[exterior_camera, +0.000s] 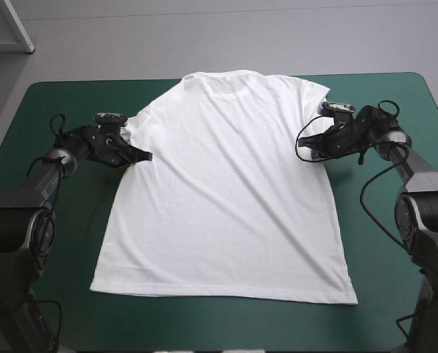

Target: Fold the cloth

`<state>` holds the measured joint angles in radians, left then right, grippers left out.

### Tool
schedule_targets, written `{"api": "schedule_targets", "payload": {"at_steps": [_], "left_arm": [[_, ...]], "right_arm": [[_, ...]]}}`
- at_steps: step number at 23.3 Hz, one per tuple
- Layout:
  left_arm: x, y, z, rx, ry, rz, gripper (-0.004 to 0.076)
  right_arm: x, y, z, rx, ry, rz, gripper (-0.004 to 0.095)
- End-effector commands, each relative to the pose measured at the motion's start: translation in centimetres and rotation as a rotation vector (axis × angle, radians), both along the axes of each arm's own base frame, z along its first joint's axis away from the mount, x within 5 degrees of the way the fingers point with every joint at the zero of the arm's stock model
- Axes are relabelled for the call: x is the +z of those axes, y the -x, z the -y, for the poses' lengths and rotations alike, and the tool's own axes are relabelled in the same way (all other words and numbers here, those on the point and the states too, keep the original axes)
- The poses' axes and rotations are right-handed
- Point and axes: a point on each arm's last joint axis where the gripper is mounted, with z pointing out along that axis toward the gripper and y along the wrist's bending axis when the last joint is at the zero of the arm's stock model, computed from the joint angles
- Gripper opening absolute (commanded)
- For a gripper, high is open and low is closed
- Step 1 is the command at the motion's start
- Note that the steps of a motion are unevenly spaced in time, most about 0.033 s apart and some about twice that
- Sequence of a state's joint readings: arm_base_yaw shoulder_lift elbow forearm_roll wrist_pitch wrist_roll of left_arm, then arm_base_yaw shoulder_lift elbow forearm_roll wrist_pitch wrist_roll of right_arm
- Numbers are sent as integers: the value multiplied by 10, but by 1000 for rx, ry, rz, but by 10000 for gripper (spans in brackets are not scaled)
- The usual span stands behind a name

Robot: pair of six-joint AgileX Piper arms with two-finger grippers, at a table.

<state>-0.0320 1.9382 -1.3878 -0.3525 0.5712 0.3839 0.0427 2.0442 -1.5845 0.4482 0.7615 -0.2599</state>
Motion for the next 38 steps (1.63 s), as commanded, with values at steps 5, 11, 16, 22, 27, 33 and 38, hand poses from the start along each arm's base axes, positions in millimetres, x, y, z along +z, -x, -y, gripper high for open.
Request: {"api": "schedule_targets", "payload": {"at_steps": [5,11,16,22,27,33,38], "left_arm": [[46,-4,1,53,47,174,20],[128,10,-1,48,43,407,20],[241,53,-5,24,-13,721,20],[335,129,-9,40,-28,1003,20],[354,161,-15,117,15,1051,20],[327,118,-12,139,83,952,20],[300,69,-8,150,148,960,20]], "right_arm": [[51,7,3,-11,-17,140,-17],[147,29,3,-2,-23,379,-17],[250,75,4,11,-33,642,-17],[334,133,5,38,-36,861,-17],[360,159,4,69,-28,912,-17],[355,138,1,74,-76,954,-17],[339,97,1,45,-87,1015,-17]]}}
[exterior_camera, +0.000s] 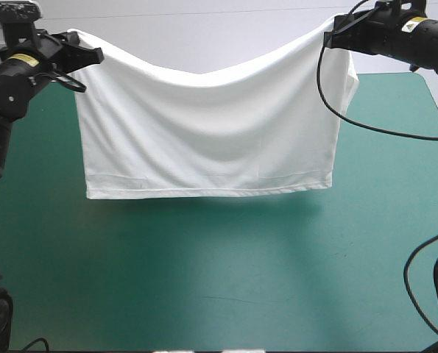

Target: Fold the cloth

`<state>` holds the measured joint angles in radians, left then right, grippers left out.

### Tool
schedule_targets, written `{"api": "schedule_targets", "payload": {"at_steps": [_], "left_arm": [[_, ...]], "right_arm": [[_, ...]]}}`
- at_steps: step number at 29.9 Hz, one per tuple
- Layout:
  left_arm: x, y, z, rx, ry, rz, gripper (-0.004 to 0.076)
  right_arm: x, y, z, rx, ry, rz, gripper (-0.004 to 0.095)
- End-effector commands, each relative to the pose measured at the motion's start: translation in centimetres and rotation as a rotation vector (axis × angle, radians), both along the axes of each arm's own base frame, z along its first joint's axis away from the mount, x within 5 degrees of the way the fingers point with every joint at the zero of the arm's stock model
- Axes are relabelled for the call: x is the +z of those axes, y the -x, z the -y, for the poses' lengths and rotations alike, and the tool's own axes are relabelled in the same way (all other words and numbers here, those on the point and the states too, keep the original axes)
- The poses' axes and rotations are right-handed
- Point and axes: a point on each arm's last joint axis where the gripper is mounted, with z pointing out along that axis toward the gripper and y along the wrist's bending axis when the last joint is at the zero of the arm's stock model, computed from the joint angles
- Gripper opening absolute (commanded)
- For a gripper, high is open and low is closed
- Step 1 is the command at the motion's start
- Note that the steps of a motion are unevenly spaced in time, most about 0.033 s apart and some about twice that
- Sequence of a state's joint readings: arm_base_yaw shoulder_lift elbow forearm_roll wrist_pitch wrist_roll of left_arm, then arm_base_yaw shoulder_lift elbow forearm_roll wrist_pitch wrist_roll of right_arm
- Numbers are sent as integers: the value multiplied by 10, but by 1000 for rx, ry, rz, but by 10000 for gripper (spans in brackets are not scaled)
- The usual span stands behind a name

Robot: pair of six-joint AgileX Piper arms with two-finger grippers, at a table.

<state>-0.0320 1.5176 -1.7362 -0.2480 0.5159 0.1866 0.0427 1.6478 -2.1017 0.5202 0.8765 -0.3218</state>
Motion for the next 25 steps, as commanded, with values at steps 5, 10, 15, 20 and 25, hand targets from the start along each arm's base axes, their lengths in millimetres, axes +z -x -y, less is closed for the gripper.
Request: {"api": "schedule_targets", "payload": {"at_steps": [5,10,15,20,25], "left_arm": [[4,-39,-1,42,108,279,20],[6,-58,-4,77,49,356,20],[7,-69,-3,61,49,354,20],[-27,-79,9,-77,-49,118,19],[-88,-86,21,-253,-140,-237,19]], "right_arm": [[7,-39,5,-71,-115,268,-17],[10,-59,13,-161,-158,401,-17],[2,-69,11,-130,-147,356,-17],[-48,-88,5,-48,-104,40,-17],[-114,-94,0,26,-17,-378,-16]]}}
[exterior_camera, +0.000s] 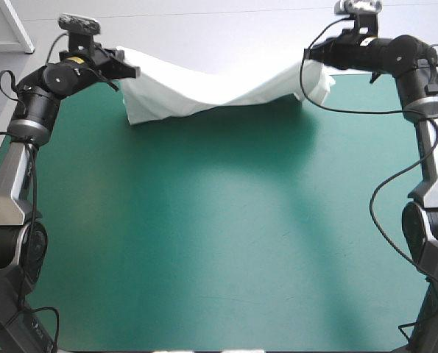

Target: Fold the cloth

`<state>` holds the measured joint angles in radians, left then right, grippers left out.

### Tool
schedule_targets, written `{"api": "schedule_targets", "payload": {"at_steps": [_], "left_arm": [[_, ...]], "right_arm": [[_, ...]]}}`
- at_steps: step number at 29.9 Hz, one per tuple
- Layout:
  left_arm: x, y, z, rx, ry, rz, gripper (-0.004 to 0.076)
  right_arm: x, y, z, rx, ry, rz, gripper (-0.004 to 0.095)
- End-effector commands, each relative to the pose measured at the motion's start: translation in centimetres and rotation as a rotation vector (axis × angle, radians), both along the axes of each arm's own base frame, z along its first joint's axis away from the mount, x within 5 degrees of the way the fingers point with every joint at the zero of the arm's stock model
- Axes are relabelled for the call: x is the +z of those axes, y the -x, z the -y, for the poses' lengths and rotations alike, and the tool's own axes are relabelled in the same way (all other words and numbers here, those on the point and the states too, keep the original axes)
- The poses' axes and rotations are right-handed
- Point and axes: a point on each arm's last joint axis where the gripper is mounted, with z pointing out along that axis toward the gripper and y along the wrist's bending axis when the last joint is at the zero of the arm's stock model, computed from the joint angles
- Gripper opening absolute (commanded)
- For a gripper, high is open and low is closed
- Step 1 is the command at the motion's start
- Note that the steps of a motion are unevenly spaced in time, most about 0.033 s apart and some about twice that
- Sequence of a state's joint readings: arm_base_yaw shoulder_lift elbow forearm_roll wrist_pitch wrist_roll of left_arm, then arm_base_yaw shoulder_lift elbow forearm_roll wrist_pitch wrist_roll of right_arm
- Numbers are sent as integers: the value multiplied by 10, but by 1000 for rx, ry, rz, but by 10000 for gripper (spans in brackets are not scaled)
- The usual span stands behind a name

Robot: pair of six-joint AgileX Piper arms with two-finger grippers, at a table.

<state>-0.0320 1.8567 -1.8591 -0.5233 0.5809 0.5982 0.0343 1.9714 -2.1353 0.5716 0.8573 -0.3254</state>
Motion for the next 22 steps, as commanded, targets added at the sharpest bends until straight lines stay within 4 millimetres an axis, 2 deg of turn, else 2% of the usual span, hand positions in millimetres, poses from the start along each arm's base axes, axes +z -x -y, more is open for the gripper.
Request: {"api": "schedule_targets", "payload": {"at_steps": [1,5,8,12,17,20,22], "left_arm": [[-7,15,3,-45,-15,-107,19],[-48,38,-3,-26,-90,-300,19],[-75,75,-8,23,-102,-442,19],[-97,126,-13,35,-138,-558,19],[-108,182,-21,61,-217,-698,19],[-110,203,-25,76,-246,-748,19],[-109,211,-25,72,-255,-769,19]], "right_arm": [[-9,19,2,52,35,-177,-13],[-43,43,2,108,141,-395,-11],[-61,70,4,99,239,-481,-11],[-85,112,1,97,319,-596,-11],[-116,163,-7,122,363,-721,-11],[-131,186,-11,130,384,-772,-11],[-139,197,-12,126,384,-790,-12]]}}
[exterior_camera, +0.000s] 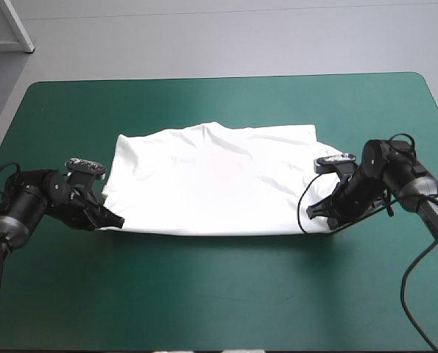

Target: Fold the cloth

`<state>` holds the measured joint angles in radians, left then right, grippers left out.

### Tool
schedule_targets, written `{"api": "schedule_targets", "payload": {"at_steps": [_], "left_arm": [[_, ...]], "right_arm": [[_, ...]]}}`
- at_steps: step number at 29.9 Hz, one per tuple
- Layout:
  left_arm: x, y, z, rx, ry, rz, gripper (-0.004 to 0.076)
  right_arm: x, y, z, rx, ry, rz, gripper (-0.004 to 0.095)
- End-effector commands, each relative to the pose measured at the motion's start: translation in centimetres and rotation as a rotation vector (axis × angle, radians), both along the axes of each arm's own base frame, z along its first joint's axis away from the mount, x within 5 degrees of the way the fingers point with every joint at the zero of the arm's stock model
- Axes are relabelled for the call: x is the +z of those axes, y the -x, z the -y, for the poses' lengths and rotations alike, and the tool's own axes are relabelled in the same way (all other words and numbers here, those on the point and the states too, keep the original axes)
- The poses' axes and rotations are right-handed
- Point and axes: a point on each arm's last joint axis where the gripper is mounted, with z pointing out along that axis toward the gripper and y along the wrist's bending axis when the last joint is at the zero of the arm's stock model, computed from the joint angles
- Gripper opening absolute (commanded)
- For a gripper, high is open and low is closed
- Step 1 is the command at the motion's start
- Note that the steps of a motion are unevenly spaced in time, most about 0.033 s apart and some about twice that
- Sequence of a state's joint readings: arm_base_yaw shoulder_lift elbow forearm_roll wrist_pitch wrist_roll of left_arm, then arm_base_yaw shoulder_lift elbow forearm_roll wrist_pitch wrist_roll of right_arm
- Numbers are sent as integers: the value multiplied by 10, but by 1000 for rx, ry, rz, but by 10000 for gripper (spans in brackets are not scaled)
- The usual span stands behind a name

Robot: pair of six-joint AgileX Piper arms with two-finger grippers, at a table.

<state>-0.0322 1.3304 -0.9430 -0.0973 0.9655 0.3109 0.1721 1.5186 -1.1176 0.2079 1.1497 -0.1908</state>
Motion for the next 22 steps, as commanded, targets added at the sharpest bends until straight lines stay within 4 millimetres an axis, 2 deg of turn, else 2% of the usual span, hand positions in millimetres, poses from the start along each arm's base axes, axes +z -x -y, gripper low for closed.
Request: {"api": "schedule_targets", "payload": {"at_steps": [1,8,12,17,19,22], "left_arm": [[16,13,-1,9,-12,34,19],[15,17,0,9,2,-11,43],[13,18,4,18,51,-24,189],[10,17,4,24,60,-4,418],[11,15,4,28,59,23,440],[27,5,4,48,68,117,439]], "right_arm": [[6,20,1,-9,-1,46,-12],[-14,36,3,13,1,26,11],[-12,33,-2,32,-54,72,246],[-4,26,-6,13,-113,192,677],[2,21,-6,4,-118,245,745],[22,13,-7,-3,-132,336,751]]}}
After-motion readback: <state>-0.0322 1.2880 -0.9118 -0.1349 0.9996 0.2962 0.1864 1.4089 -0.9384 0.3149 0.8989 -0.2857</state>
